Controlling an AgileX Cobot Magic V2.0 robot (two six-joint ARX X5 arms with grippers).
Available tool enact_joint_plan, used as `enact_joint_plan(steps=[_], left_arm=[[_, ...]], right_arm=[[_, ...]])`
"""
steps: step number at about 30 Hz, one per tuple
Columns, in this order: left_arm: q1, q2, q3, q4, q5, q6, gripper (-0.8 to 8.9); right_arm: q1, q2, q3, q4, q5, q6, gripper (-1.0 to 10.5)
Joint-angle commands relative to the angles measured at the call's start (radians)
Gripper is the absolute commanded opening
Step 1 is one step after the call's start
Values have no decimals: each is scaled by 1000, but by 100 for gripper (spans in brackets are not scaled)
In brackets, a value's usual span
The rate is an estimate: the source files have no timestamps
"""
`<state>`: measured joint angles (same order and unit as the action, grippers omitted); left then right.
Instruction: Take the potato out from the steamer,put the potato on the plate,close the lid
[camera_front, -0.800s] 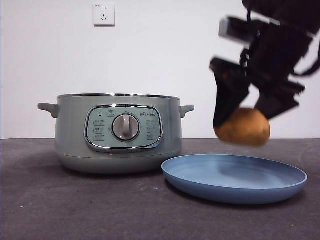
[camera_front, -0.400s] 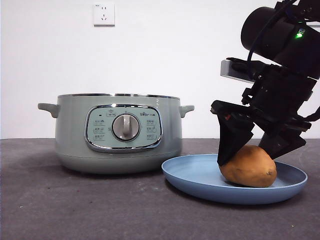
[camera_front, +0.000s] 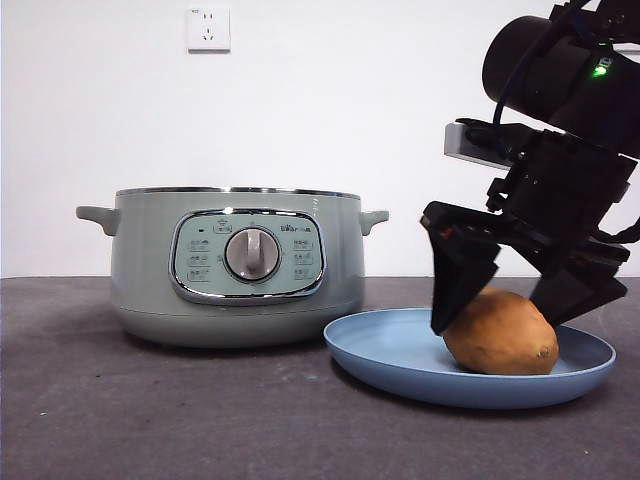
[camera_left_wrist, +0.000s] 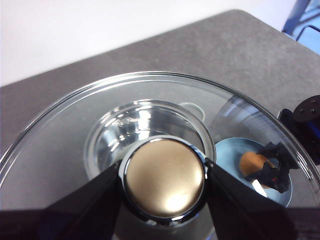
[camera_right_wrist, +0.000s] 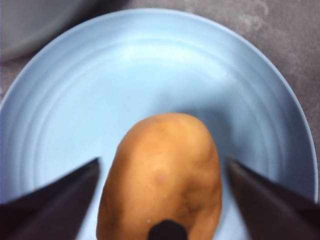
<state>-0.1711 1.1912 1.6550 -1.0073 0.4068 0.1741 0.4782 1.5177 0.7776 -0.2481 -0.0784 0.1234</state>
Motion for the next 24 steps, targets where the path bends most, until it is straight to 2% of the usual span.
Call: enact_joint_plan(steps=[1,6,13,24], left_arm=[[-31,34,15,80,12,14,-8],[-65,116,15,156,11,16,-8],[-106,234,15,212,-24,63,-8],[-151,406,15,282,-68,89,-8]], right_arm=[[1,-17,0,5,-1,10,579],[1,-94,31,-10,0,10,578],[0,-314,82,-58,12,11,575],[0,-632,232,-126,79,6,568]])
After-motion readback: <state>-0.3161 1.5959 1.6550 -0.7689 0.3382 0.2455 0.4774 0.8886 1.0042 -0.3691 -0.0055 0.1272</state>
